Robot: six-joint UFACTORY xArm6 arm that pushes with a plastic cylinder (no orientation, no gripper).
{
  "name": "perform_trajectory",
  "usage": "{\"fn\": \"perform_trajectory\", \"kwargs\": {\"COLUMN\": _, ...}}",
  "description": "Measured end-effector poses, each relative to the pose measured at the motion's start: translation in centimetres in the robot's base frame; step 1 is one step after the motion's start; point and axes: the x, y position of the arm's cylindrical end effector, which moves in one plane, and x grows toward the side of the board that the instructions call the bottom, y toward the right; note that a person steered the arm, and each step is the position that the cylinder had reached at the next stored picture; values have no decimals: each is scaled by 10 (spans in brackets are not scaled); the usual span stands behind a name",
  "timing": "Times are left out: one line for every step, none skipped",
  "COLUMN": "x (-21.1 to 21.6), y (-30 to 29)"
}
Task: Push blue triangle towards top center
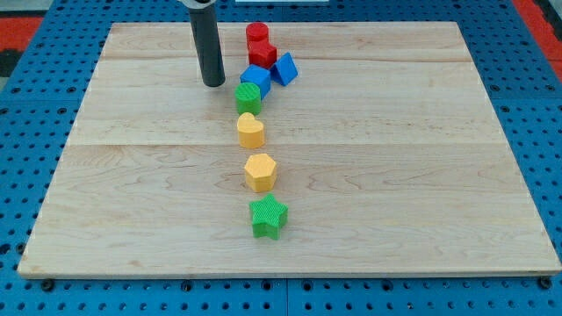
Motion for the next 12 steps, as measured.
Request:
{"fn": "perform_trajectory", "kwargs": {"x": 5, "y": 0}}
{"fn": "perform_trajectory", "kwargs": {"x": 5, "y": 1}}
{"fn": "perform_trajectory", "kwargs": {"x": 9, "y": 15}}
{"fn": "perform_trajectory", "kwargs": {"x": 14, "y": 21}}
{"fn": "perform_trajectory", "kwargs": {"x": 21, "y": 21}}
{"fn": "perform_trajectory", "kwargs": {"x": 27, "y": 27}}
{"fn": "perform_trajectory", "kwargs": {"x": 27, "y": 16}}
{"fn": "perform_trajectory", "kwargs": {"x": 10, "y": 10}}
{"fn": "perform_trajectory", "kwargs": {"x": 5, "y": 18}}
{"fn": "perform_trajectory", "kwargs": {"x": 3, "y": 39}}
{"fn": "perform_trajectory", "kwargs": {"x": 3, "y": 57}}
{"fn": "perform_trajectory", "kwargs": {"x": 3, "y": 49}}
